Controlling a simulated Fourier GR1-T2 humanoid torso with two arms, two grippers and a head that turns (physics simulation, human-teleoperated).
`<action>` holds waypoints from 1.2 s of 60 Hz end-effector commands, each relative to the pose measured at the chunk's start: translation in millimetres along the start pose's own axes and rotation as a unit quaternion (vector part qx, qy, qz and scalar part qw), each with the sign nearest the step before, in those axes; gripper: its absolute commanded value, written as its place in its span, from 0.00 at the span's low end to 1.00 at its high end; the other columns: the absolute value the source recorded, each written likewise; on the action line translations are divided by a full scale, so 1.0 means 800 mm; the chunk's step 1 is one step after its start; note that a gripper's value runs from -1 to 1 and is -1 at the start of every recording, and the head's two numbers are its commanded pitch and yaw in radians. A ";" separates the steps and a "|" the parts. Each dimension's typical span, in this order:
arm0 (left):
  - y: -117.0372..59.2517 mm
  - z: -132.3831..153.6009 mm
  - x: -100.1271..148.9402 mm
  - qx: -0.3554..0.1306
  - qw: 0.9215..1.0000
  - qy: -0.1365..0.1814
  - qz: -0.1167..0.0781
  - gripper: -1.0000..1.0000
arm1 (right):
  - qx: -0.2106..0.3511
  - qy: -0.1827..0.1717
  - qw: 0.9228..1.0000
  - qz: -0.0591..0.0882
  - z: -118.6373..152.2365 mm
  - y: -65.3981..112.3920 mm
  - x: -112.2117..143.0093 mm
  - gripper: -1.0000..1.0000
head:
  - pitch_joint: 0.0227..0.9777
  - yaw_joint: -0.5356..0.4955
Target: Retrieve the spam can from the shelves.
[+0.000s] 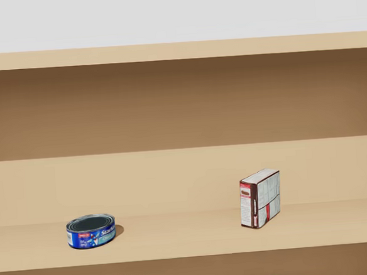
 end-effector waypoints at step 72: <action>-0.003 0.001 0.000 -0.002 1.000 0.000 -0.009 0.00 | 0.041 0.014 0.999 -0.030 -0.002 0.014 0.008 0.00 | 0.54 0.28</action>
